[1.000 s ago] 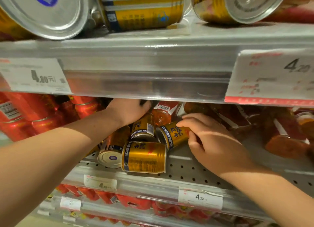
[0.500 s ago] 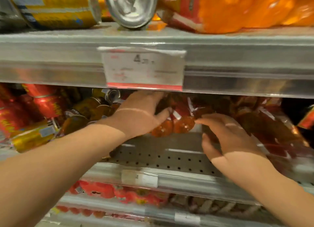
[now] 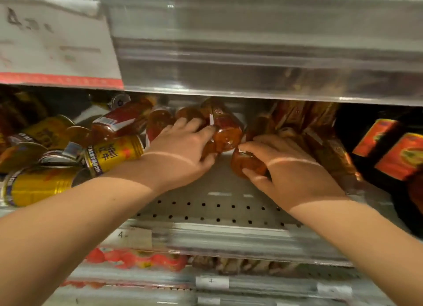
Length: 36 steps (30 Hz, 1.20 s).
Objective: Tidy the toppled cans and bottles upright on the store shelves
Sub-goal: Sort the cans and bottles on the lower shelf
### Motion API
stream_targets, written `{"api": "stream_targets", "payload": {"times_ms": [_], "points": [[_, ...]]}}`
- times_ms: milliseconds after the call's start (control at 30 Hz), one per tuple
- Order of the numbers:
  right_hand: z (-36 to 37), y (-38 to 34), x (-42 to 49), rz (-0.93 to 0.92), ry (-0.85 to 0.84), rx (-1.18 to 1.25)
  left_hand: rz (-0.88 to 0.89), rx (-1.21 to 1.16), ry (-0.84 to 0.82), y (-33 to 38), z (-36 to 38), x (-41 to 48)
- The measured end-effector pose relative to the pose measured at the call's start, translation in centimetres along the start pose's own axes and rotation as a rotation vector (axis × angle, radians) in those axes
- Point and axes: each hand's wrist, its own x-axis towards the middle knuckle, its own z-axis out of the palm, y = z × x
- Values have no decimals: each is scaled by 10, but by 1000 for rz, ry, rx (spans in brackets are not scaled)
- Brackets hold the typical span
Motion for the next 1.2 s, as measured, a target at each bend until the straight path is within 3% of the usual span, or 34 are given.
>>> {"api": "stream_targets", "payload": {"times_ms": [167,300,433,633,800,933,1033,1200], "points": [[-5,9,19,-30,22,-12,-30,37,30,1,4,1],[-4,13,41,65,-61,-8,-49,34,41,4,3,-1],[-1,20,50,98,2,-34,-25,10,112,17,1,-18],[1,20,49,31,35,56,-3,-60,160,53,-1,-57],[-2,4,34,-79,163,233,61,-149,186,63,-4,-73],[0,-19,23,-41,47,323,-107,-314,230,37,-18,-71],[6,-34,11,-17,-59,260,-277,-259,252,-1,-27,-64],[10,-50,10,13,-123,123,-182,-88,84,-36,-25,-60]]}}
